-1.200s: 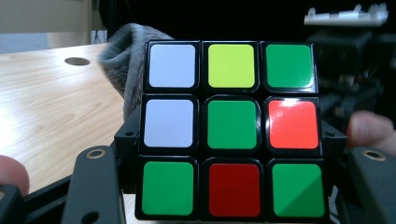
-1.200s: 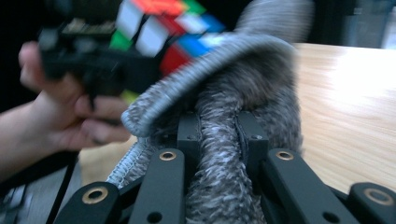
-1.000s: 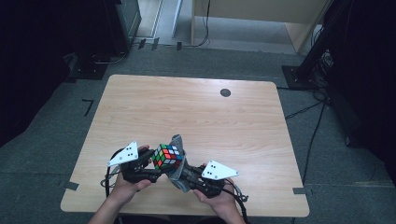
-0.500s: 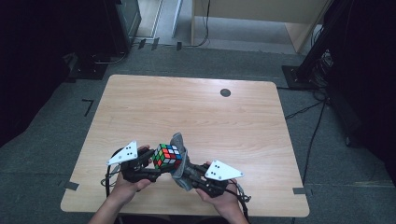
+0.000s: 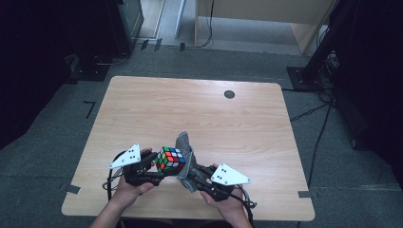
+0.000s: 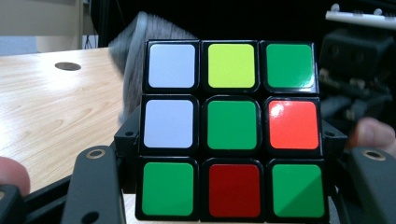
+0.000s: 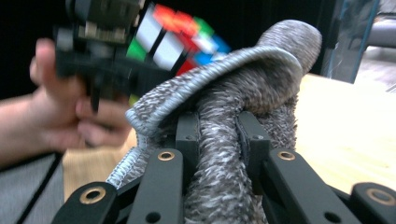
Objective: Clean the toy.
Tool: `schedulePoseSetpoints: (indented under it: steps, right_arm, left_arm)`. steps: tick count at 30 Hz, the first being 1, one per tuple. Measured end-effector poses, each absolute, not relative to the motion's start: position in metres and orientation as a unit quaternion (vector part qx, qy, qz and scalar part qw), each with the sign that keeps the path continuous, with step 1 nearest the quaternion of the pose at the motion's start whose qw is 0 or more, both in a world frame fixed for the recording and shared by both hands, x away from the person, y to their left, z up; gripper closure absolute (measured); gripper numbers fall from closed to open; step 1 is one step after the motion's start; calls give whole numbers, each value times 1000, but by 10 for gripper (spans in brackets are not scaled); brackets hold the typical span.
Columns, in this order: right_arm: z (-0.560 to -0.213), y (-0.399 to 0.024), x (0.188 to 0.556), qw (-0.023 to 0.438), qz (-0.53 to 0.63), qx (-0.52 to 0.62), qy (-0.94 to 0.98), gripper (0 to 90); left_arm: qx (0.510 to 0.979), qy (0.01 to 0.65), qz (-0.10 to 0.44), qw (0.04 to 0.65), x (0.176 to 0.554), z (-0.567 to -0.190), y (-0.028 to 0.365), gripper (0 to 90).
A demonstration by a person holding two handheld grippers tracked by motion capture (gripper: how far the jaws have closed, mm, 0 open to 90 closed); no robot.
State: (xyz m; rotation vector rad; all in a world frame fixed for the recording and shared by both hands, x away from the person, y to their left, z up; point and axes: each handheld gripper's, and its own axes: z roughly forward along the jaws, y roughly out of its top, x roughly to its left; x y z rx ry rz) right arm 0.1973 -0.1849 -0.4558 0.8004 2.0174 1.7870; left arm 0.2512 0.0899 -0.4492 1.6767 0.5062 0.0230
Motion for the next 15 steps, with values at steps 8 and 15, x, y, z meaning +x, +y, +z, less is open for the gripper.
schedulePoseSetpoints:
  steps: [8,15]
  right_arm:
    - [-470,-168,195,152,593,264,745,747]
    - [-457,-182,196,166,624,282,710,747]
  left_arm:
    - [735,224,14,640,251,-448,89,343]
    - [737,224,17,638,250,-448,89,343]
